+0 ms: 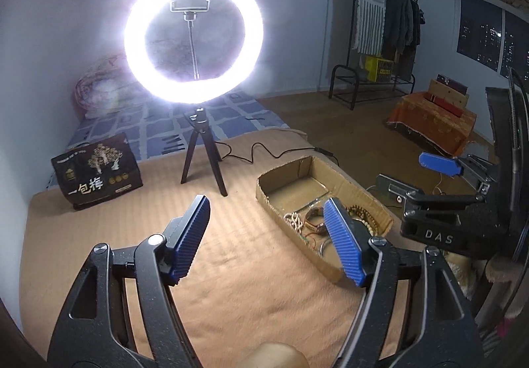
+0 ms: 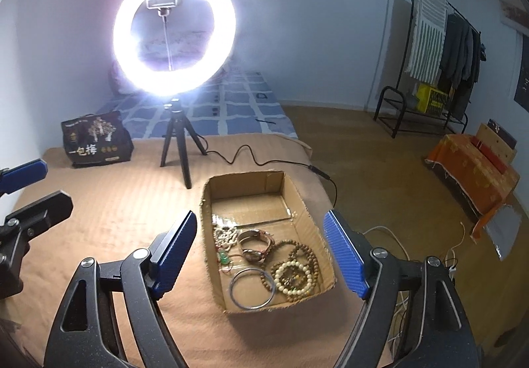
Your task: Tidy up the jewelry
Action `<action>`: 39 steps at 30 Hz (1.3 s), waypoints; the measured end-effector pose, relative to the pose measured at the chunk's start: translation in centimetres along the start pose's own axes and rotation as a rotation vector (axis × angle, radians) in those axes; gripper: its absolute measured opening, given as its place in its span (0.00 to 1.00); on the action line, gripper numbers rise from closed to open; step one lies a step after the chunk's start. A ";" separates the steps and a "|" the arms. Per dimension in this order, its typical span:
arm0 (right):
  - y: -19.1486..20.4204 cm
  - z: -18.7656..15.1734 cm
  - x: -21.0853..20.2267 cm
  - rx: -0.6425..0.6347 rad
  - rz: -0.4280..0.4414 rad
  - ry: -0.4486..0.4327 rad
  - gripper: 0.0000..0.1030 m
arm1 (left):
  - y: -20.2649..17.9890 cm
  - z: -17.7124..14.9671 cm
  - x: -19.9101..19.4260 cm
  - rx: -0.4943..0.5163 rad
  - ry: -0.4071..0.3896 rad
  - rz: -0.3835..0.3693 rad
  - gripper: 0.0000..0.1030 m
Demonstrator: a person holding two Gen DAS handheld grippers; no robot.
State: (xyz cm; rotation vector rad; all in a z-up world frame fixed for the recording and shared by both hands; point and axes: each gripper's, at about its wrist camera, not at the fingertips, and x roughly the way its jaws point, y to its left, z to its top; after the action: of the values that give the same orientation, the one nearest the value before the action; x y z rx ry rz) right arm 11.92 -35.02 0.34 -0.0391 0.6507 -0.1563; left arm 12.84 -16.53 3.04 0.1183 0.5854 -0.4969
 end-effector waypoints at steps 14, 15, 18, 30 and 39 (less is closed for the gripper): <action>1.2 -2.5 -3.5 0.007 0.010 -0.055 0.79 | -1.6 -4.2 -5.3 0.048 -0.021 0.017 0.90; 1.3 -2.7 -3.6 0.006 0.011 -0.056 0.79 | -1.7 -4.3 -5.4 0.050 -0.025 0.022 0.90; 1.6 -3.0 -3.8 -0.003 0.008 -0.056 0.79 | -1.8 -4.7 -5.7 0.053 -0.022 0.035 0.97; 1.3 -3.4 -3.5 -0.011 -0.008 -0.048 0.79 | -1.0 -5.6 -5.0 0.044 0.014 0.118 0.99; 1.4 -3.4 -3.2 -0.013 -0.008 -0.034 0.79 | -0.8 -5.8 -4.6 0.053 0.019 0.129 0.99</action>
State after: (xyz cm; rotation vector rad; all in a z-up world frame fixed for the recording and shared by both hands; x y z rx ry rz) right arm 7.50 -33.12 -0.53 -0.0570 0.6173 -0.1586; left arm 6.22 -13.90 0.79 0.2100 0.5796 -0.3860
